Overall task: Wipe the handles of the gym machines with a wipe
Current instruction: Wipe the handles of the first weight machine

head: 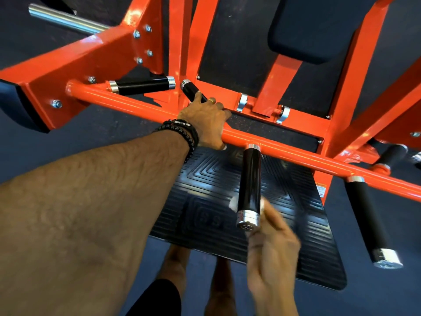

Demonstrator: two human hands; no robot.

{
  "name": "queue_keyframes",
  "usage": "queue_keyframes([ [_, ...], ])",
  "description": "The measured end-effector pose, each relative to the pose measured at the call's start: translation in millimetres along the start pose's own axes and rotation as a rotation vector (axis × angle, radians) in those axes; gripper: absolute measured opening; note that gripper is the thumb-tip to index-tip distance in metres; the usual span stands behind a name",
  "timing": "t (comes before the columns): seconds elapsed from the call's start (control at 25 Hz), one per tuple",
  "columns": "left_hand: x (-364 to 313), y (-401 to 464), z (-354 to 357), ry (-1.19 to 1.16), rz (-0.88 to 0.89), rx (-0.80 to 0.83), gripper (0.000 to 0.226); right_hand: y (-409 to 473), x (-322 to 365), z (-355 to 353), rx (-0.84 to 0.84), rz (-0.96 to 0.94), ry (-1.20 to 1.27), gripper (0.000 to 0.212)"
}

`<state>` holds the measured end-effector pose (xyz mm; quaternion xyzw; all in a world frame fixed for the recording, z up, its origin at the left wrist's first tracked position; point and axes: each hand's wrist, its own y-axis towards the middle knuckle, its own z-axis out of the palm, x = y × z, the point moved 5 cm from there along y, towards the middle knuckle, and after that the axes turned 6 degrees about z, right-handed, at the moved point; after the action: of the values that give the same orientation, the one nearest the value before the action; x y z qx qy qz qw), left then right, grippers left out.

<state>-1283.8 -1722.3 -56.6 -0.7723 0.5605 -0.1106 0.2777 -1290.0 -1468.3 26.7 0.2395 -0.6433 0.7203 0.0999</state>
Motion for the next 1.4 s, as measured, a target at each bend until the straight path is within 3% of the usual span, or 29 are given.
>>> queue_keyframes([
  [0.16,-0.8,-0.4,-1.4,0.005,0.001,0.002,0.080,50.9,69.7,50.6,-0.008,-0.499,-0.507,0.015],
  [0.4,0.1,-1.7,-2.4,0.013,0.003,-0.015,0.080,-42.1,64.8,38.7,0.328,-0.723,-1.200,0.015],
  [0.6,-0.8,0.0,-1.1,-0.009,0.000,0.000,0.078,27.4,75.3,116.9,0.137,-0.913,-1.680,0.008],
  [0.72,-0.9,1.3,0.0,0.015,0.017,-0.039,0.077,-13.3,56.8,112.0,0.252,-1.109,-1.873,0.006],
  [0.8,-0.6,1.0,0.8,0.017,0.023,-0.055,0.077,-51.0,42.9,90.6,0.332,-1.130,-1.974,0.011],
  [0.92,0.0,0.2,-0.5,0.017,0.012,-0.059,0.078,-28.2,50.2,100.9,0.190,-1.083,-2.032,0.024],
  [1.04,-1.7,1.3,0.0,0.014,0.010,-0.048,0.077,31.3,65.8,127.6,0.013,-0.943,-1.942,0.010],
  [1.12,-0.4,2.6,0.5,0.007,0.009,-0.057,0.078,34.1,63.1,114.3,0.048,-0.875,-1.816,0.003],
  [1.28,-1.4,0.7,-2.3,-0.011,0.021,-0.087,0.081,-44.1,53.8,56.3,0.182,-0.832,-1.426,0.012],
  [1.4,-2.1,-2.2,-5.3,-0.026,0.044,-0.128,0.090,-45.5,72.9,33.2,0.035,-1.010,-1.283,0.013],
])
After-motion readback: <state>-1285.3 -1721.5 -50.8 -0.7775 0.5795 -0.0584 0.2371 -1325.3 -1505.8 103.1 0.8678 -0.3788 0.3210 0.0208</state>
